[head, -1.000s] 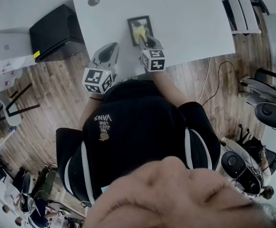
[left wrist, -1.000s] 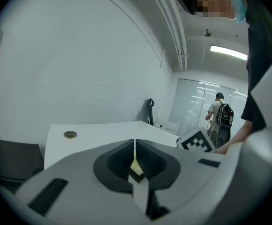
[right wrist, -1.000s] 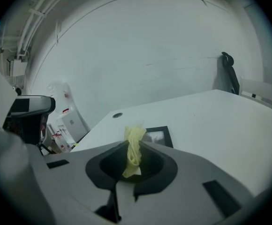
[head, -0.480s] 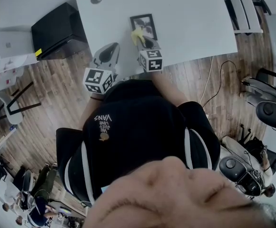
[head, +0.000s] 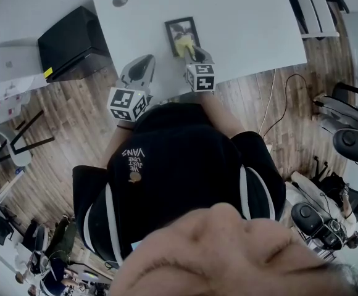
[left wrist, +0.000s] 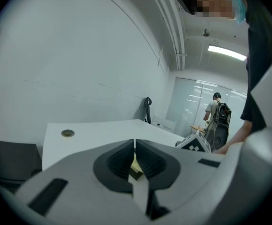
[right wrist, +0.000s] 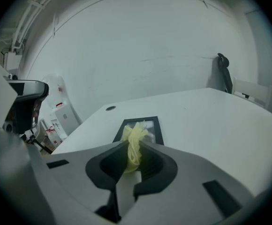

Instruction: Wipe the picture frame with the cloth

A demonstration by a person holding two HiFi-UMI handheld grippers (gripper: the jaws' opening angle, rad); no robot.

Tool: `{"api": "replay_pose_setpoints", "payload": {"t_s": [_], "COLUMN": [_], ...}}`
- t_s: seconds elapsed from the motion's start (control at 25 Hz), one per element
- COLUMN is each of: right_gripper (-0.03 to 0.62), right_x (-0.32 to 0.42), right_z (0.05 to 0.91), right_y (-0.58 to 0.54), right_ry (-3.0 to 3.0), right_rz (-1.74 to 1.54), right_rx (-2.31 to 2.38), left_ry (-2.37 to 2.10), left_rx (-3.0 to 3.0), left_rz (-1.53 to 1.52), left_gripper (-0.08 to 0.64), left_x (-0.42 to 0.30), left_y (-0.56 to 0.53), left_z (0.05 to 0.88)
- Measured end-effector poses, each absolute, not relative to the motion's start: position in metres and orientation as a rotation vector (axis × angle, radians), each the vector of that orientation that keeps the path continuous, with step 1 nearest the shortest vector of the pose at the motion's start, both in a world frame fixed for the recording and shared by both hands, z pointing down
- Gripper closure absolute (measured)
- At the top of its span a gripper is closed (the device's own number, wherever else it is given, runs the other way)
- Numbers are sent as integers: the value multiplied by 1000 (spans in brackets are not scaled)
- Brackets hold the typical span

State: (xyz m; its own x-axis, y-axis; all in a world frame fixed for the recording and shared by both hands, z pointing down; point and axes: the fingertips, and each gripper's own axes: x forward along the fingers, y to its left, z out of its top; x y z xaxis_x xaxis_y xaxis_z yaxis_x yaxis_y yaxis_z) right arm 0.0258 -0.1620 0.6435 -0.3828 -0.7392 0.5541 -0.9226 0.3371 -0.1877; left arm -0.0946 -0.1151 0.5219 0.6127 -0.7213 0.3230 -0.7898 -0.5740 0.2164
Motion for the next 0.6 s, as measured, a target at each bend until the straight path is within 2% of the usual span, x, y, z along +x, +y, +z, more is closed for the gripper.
{"api": "replay_pose_setpoints", "payload": {"t_s": [0.6], "right_gripper": [541], "right_x": [100], "right_z": [642], "right_y": [-165], "right_ry": [-2116], "right_rz": [664], "right_rx": [1622], "left_ry": [-1174], "left_rx": [2533], "left_rz": [280], "left_gripper": [540], "left_x": [-73], "left_y": [-123], "left_z": [519]}}
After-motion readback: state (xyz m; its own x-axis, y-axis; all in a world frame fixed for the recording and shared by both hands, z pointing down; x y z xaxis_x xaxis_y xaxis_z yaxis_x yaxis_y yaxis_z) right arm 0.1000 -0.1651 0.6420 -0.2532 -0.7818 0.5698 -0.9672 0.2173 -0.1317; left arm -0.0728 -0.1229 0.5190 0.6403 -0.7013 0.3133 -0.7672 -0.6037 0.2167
